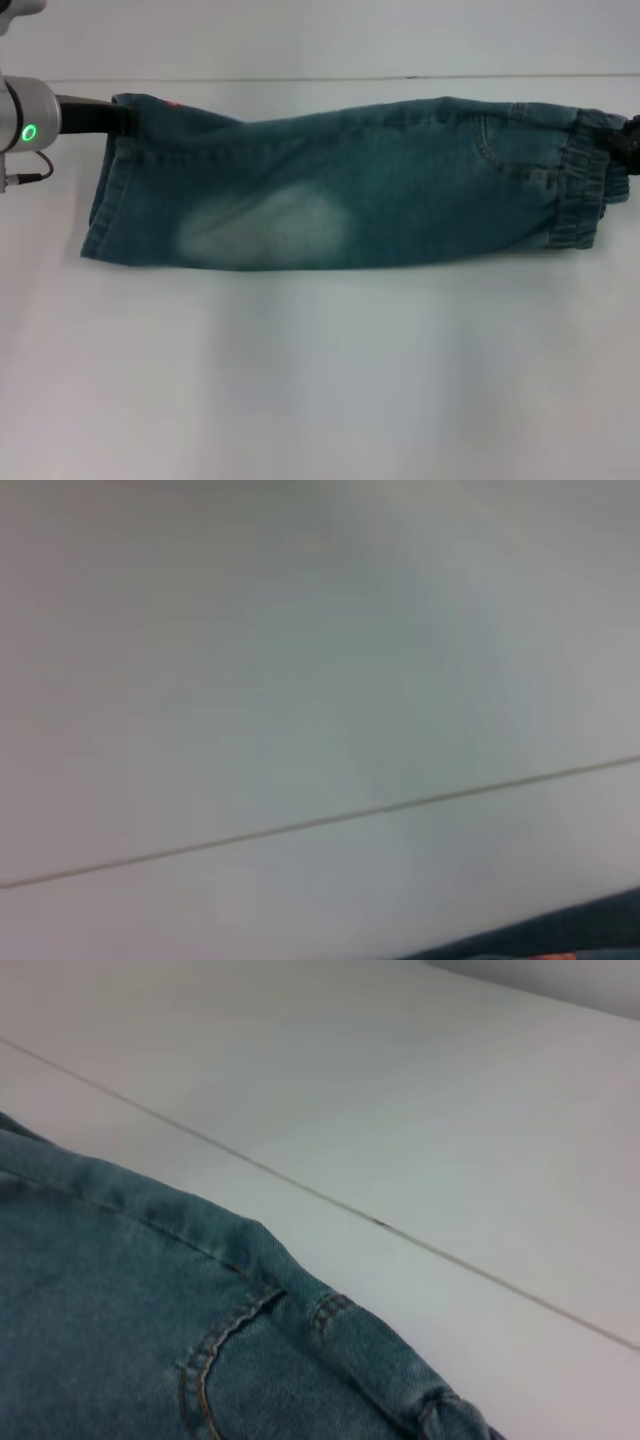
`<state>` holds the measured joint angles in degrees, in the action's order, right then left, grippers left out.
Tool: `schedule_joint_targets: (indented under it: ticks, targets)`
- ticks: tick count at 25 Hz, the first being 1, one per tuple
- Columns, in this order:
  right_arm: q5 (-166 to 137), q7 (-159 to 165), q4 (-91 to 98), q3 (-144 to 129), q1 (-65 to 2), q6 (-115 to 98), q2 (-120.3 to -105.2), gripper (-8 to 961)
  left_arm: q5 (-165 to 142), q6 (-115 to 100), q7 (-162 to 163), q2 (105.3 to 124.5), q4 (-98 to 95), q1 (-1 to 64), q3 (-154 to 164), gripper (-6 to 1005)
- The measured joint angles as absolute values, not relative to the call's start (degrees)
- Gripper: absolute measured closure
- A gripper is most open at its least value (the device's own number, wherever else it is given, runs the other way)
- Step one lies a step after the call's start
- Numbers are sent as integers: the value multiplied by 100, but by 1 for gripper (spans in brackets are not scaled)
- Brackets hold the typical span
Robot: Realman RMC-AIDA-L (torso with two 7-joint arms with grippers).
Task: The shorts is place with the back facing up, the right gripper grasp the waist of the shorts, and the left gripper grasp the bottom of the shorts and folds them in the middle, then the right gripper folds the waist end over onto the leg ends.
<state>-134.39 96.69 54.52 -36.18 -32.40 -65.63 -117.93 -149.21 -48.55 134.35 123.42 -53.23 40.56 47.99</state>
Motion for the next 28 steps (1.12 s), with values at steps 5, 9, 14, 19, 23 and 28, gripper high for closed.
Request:
schedule_joint_targets:
  ticks: [5,9,14,19,23,28]
  targets:
    - [-13413,9523,5228,-3611,-3353,-6219,-11786,900,-14918,-4578,13404,12352,-5122,4133,4796,974]
    - [-13422,9507,5129,-3687,-3410,-6080,-11801,899,-14925,-4432,13359,12345,-4946,4207,4798,974]
    - [-13455,9559,5180,-3799,-3410,-6044,-11835,815,-14985,-4394,13388,12337,-5007,4167,4794,945]
    - [-13468,9723,5202,-3844,-3407,-5894,-11838,711,-15007,-4382,13402,12274,-4986,4139,4790,804]
    - [-13588,9853,5222,-3858,-3397,-5891,-11839,572,-14999,-4426,13353,12224,-5046,4096,4799,622]
    - [-13658,9954,5240,-3858,-3388,-6159,-11803,366,-14965,-4574,13209,12237,-5079,4070,4875,456]
